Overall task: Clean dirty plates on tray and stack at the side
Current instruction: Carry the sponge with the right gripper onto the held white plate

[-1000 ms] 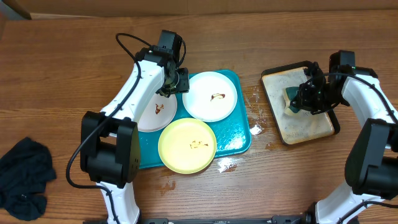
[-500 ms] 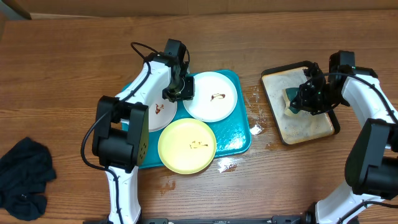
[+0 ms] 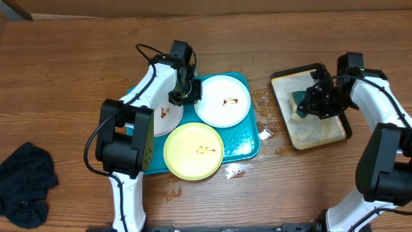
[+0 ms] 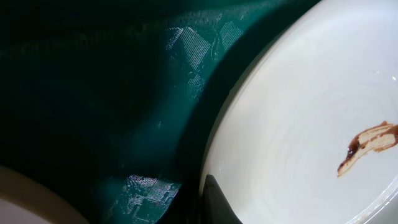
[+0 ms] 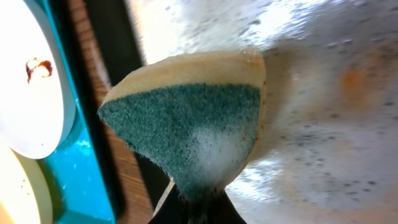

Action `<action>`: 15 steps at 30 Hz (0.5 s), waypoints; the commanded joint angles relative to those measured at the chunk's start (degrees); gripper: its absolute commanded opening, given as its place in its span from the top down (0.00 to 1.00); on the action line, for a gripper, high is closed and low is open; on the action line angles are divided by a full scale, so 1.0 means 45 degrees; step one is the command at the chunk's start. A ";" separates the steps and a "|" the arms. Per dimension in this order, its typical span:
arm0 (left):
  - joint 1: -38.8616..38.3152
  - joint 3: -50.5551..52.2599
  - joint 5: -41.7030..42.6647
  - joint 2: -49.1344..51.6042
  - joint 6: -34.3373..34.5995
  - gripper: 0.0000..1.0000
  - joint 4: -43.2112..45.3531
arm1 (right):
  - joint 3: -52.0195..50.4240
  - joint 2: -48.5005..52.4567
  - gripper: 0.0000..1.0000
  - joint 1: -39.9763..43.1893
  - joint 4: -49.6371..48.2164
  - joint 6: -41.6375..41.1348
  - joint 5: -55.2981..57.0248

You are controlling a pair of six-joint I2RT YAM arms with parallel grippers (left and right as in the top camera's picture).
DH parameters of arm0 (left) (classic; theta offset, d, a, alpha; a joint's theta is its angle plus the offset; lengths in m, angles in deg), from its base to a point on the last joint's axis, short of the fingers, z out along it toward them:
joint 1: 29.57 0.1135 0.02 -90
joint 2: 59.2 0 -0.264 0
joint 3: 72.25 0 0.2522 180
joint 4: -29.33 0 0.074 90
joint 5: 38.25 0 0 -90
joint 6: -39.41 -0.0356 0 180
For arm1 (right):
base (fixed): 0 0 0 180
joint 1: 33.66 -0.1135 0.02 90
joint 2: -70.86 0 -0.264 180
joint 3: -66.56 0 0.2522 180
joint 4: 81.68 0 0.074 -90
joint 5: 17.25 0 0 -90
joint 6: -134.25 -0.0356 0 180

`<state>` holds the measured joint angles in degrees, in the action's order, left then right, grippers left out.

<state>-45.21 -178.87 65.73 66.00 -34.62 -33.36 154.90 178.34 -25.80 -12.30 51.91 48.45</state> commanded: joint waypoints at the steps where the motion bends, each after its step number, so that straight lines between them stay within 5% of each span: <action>1: 0.0063 -0.0223 0.0102 0.0165 -0.0121 0.96 -0.0107 | 0.0797 -0.0384 0.96 -0.0461 0.0170 -0.0005 -0.0306; 8: 0.0029 -0.0223 0.0112 0.0165 -0.0102 0.96 -0.0160 | 0.2370 -0.0384 0.96 -0.2045 0.1054 -0.0379 -0.0345; 15: -0.0049 -0.0223 0.0117 0.0165 -0.0015 0.96 -0.0131 | 0.2511 -0.0384 0.96 -0.4197 -0.0894 -0.2001 -0.1195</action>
<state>-45.23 -178.96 65.75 66.00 -34.56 -33.80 164.81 178.34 -41.69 -14.36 46.71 46.82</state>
